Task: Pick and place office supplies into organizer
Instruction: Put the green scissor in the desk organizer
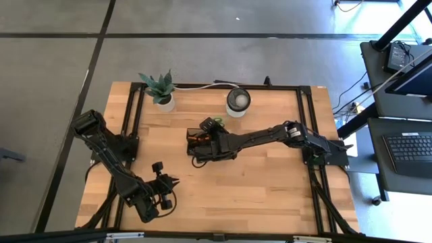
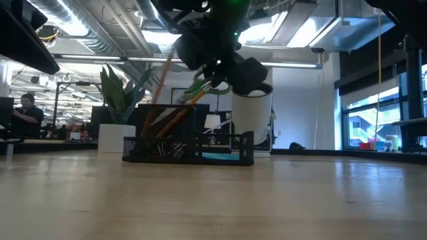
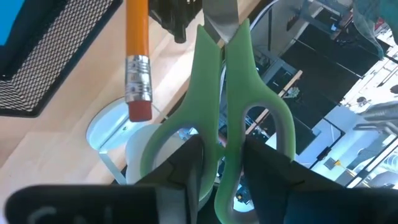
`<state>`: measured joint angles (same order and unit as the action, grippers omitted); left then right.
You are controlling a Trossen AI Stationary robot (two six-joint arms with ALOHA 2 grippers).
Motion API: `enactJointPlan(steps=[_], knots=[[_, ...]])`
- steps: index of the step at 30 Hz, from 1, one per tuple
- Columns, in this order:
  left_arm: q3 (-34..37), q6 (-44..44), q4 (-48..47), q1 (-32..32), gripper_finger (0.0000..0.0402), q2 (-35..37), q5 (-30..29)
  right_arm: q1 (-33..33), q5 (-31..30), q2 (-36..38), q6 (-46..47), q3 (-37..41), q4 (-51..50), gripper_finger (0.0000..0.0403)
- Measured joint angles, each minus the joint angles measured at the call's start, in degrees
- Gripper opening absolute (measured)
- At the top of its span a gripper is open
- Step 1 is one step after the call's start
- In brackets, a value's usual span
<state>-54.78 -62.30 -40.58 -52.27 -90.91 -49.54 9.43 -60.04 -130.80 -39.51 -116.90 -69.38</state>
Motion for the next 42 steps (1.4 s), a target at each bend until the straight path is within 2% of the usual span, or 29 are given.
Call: enactJointPlan(steps=[15, 20, 33, 37, 42], knots=[[0.00, 0.02, 0.00, 0.00, 0.0031, 0.00, 0.32, 0.15, 0.14, 0.00, -0.19, 0.00, -0.10, 0.0116], [0.00, 0.02, 0.00, 0.00, 0.0031, 0.00, 0.37, 0.13, 1.44, -0.01, -3.32, -0.04, -0.09, 0.0117], [0.00, 0.02, 0.00, -0.01, 0.0031, 0.00, 0.37, 0.26, 2.75, 0.02, -4.54, -0.04, -0.08, 0.0119], [0.00, 0.01, -0.01, -0.01, 0.0031, 0.00, 0.37, 0.26, 2.92, 0.02, -6.01, -0.04, -0.05, 0.0144], [0.00, 0.01, 0.00, -0.02, 0.0031, 0.00, 0.37, 0.26, 2.60, 0.02, -6.05, -0.04, 0.65, 0.0201]])
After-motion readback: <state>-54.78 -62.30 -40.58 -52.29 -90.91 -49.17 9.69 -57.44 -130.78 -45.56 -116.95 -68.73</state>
